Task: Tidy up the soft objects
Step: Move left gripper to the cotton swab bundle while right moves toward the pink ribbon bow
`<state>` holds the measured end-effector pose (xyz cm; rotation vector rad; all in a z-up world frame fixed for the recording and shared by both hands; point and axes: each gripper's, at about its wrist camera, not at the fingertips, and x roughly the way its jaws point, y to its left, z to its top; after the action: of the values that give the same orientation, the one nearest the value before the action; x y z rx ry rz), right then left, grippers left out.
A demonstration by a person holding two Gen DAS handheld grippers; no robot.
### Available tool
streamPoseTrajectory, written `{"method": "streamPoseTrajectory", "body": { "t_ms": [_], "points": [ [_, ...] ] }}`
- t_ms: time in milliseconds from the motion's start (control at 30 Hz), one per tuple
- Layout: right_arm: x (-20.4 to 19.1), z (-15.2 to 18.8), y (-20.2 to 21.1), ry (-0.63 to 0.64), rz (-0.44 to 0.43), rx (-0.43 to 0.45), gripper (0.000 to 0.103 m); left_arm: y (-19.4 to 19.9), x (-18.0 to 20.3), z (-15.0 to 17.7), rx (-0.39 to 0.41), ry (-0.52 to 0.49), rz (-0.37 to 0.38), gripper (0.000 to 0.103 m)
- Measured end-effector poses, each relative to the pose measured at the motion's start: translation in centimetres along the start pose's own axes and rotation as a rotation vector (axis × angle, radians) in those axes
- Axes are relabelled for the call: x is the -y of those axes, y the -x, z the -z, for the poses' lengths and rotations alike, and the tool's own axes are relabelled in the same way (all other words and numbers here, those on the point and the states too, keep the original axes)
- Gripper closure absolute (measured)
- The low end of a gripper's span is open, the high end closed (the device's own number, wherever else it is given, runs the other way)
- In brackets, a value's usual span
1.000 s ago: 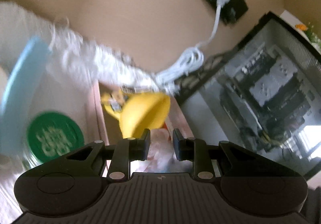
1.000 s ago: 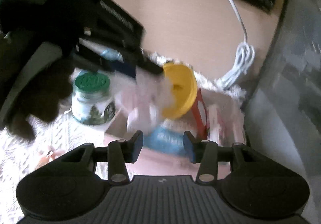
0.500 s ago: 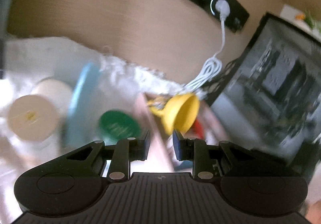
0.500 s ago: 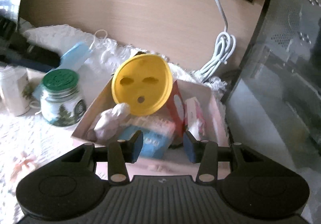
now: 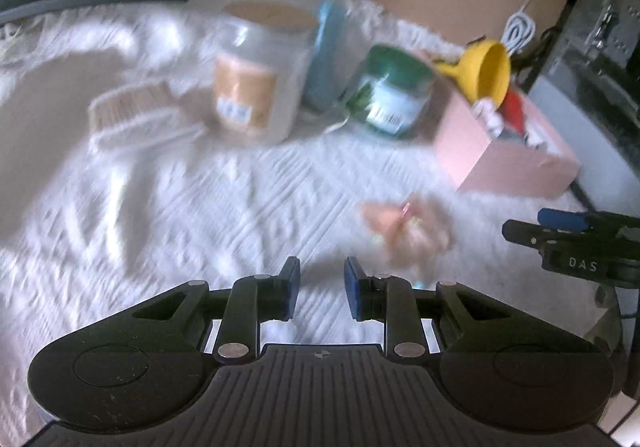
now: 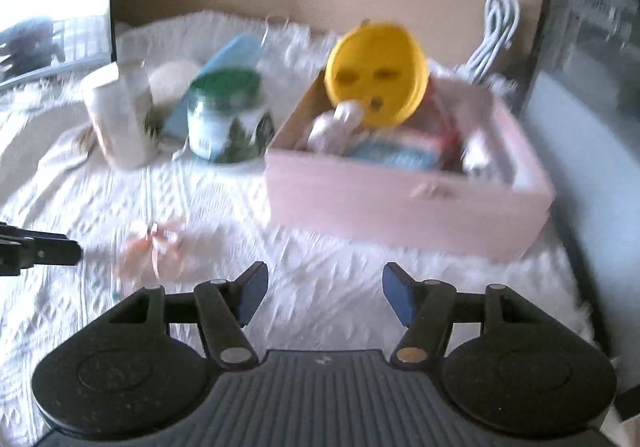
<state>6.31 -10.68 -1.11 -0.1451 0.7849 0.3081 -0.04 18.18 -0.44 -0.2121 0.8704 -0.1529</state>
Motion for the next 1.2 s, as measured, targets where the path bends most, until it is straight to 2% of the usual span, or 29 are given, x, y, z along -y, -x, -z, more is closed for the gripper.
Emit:
{"method": "streamPoseTrajectory", "body": {
  "t_ms": [67,133,267,333,433,500,633,733,833,900,967,1000,1100,1200],
  "points": [
    [-0.4,0.9,-0.6,0.014,0.006,-0.004,0.038,0.4,-0.6,0.4,0.004,-0.008,-0.003,0.077],
    [-0.7,1.7,-0.4,0.015,0.028,0.042,0.032,0.9,-1.0,0.3,0.005,0.000,0.003,0.077],
    [-0.5,2.4,-0.3,-0.013,0.044,0.069,0.024,2.5,-2.3,-1.4,0.110,0.013,-0.030,0.077],
    [-0.2,2.4,-0.4,-0.030,0.048,0.065,0.018,3.1,-4.0,-3.3,0.157,0.067,-0.077,0.077],
    [0.6,2.2,-0.9,-0.076,0.043,0.049,0.011,3.1,-7.1,-6.8,0.212,0.209,-0.169,0.077],
    [1.1,2.1,-1.2,-0.105,0.037,0.038,0.008,2.4,-8.1,-8.9,0.239,0.228,-0.181,0.077],
    [0.9,2.2,-1.1,-0.105,0.043,0.039,0.008,-1.0,-7.8,-11.4,0.162,0.119,-0.279,0.077],
    [1.0,2.2,-1.1,-0.105,0.043,0.040,0.008,-3.4,-7.0,-11.1,0.068,0.017,-0.363,0.077],
    [1.0,2.2,-1.1,-0.105,0.043,0.040,0.008,-3.9,-6.1,-10.1,0.094,-0.066,-0.376,0.074],
    [1.0,2.2,-1.1,-0.105,0.043,0.040,0.007,-3.8,-6.2,-10.0,0.085,-0.087,-0.332,0.058],
    [1.0,2.2,-1.1,-0.106,0.042,0.039,0.007,-3.4,-6.4,-9.8,0.087,-0.101,-0.310,0.058],
    [0.9,2.2,-1.1,-0.106,0.042,0.039,0.007,-3.3,-6.5,-9.7,0.089,-0.114,-0.320,0.056],
    [1.0,2.2,-1.1,-0.106,0.042,0.039,0.007,-3.3,-7.0,-9.1,0.104,-0.154,-0.410,0.056],
    [1.0,2.2,-1.1,-0.107,0.043,0.039,0.007,-3.0,-7.8,-8.9,0.116,-0.122,-0.435,0.056]
  ]
}}
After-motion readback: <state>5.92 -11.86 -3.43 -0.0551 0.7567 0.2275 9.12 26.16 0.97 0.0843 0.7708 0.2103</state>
